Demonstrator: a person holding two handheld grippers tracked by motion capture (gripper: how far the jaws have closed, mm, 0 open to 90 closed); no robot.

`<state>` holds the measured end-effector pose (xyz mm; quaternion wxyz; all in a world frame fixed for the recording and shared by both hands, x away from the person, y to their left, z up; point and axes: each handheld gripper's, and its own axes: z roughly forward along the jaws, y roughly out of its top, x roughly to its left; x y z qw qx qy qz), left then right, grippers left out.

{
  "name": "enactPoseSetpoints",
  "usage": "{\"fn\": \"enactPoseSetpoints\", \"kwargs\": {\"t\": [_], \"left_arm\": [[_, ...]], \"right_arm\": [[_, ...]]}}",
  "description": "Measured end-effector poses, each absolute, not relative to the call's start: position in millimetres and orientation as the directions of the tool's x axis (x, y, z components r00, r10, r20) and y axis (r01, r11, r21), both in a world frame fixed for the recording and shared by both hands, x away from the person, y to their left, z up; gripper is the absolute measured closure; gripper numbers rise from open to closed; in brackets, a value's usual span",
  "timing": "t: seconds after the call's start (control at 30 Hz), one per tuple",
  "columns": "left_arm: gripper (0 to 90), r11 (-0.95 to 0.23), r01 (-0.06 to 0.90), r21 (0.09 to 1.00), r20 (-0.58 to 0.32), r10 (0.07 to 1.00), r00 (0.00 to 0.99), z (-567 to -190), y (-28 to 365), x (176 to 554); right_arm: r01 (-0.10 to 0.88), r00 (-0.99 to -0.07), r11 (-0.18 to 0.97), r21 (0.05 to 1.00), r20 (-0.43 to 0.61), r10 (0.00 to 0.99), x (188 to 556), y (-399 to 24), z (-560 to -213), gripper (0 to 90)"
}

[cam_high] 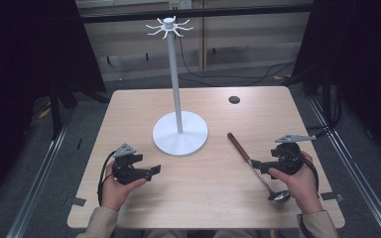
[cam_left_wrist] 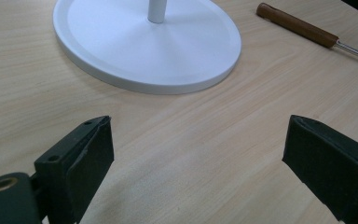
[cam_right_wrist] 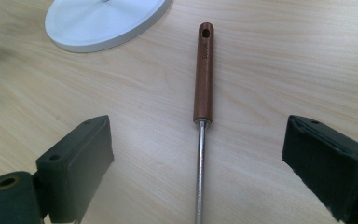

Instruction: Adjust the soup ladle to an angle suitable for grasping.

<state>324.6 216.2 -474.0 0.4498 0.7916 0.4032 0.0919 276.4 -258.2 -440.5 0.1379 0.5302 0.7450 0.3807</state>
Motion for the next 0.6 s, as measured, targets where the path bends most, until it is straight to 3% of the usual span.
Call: {"fn": "enactPoseSetpoints", "kwargs": {"t": [0.6], "left_arm": [[8.8,-0.293,0.550,0.782,-0.204,0.714,0.670,-473.2,215.7,322.0]], "right_arm": [[0.689,-0.434,0.207,0.695,0.166,0.885,281.4,-240.5,-445.2,10.7]]}}
